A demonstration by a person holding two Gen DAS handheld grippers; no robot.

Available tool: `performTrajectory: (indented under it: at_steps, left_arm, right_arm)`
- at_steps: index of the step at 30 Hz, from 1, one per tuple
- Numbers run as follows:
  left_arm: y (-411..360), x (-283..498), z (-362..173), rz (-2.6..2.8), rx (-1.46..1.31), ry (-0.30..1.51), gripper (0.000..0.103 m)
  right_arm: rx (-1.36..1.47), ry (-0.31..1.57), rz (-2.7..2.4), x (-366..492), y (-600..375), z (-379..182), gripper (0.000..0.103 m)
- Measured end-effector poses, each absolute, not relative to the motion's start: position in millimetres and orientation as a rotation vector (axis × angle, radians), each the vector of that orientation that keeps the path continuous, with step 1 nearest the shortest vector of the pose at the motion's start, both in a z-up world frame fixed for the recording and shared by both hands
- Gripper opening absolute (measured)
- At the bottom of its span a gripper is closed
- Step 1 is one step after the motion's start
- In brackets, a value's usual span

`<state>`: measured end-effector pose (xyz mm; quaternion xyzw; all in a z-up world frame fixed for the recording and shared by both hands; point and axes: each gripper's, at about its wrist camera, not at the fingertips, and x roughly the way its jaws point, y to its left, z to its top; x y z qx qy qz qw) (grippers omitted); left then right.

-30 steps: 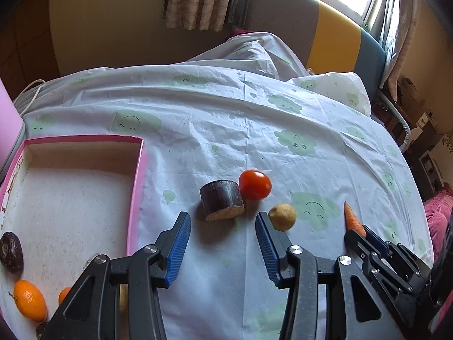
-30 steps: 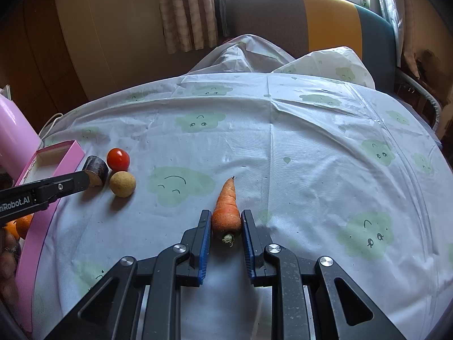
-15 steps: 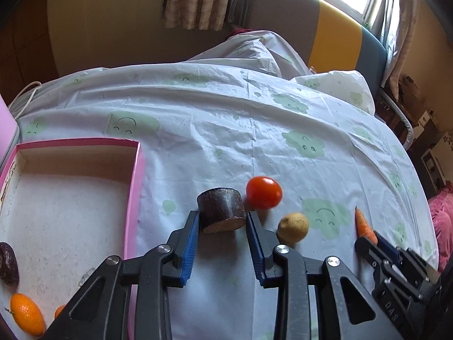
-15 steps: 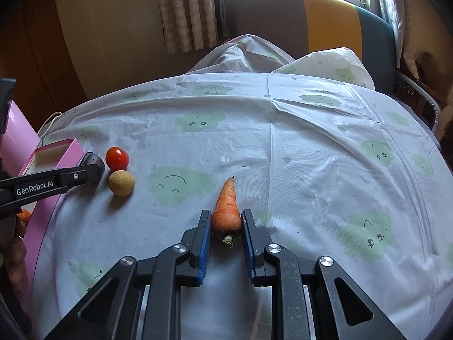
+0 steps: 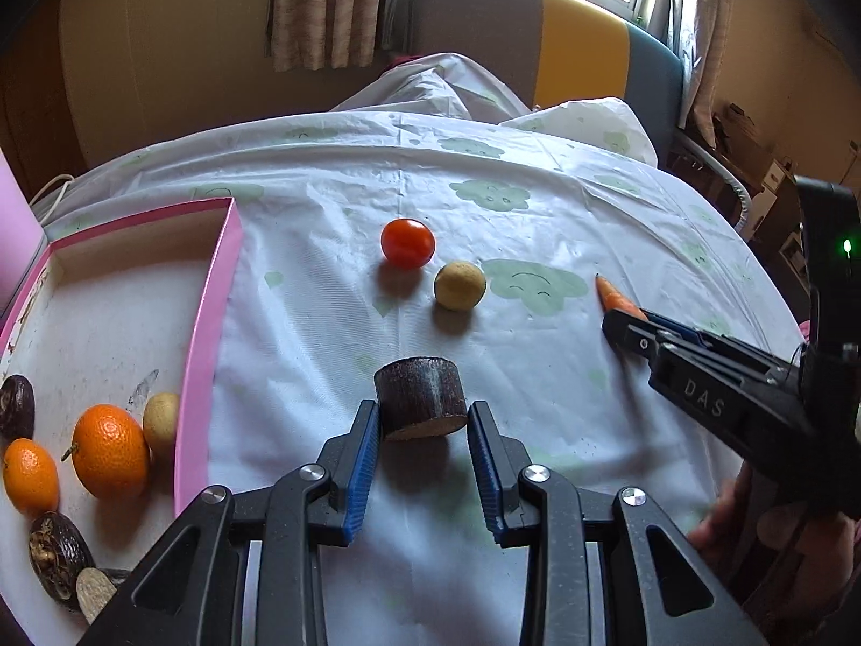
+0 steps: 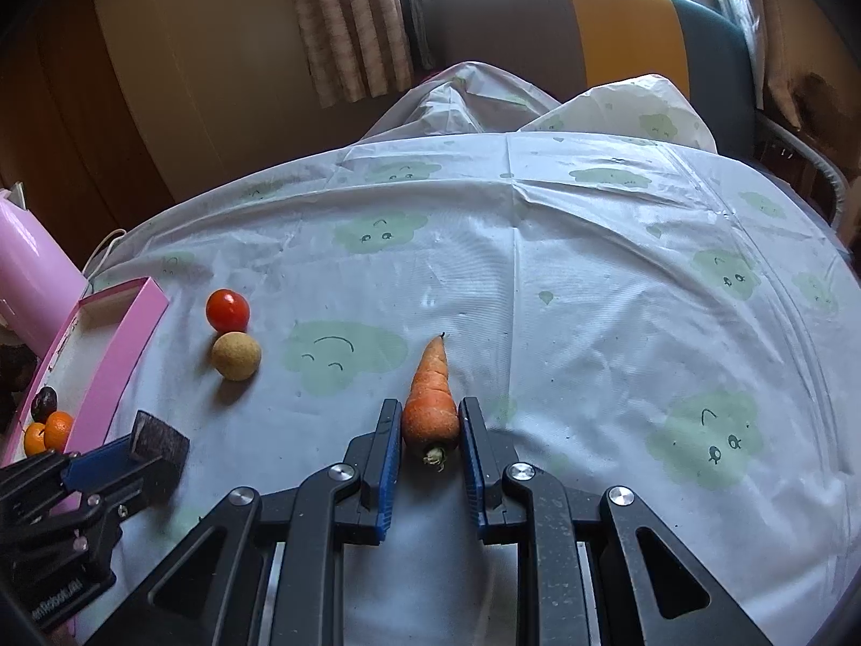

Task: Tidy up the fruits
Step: 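Carry the eggplant slice with the left tool and the carrot with the right tool toward the tray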

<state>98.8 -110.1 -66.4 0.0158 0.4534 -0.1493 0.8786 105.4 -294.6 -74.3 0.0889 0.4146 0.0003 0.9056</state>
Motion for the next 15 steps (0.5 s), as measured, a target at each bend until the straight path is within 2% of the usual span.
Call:
performTrajectory:
  at_steps: [4, 15]
  left_arm:
    - [-102.8, 104.9, -71.7, -0.332, -0.043, 0.959, 0.034]
    - [-111.1, 98.1, -78.9, -0.302, 0.018, 0.900, 0.033]
  right_arm:
    - [0.200, 0.852, 0.007, 104.8, -297.3, -74.9, 0.022]
    - [0.180, 0.854, -0.001, 104.9, -296.0, -75.8, 0.022]
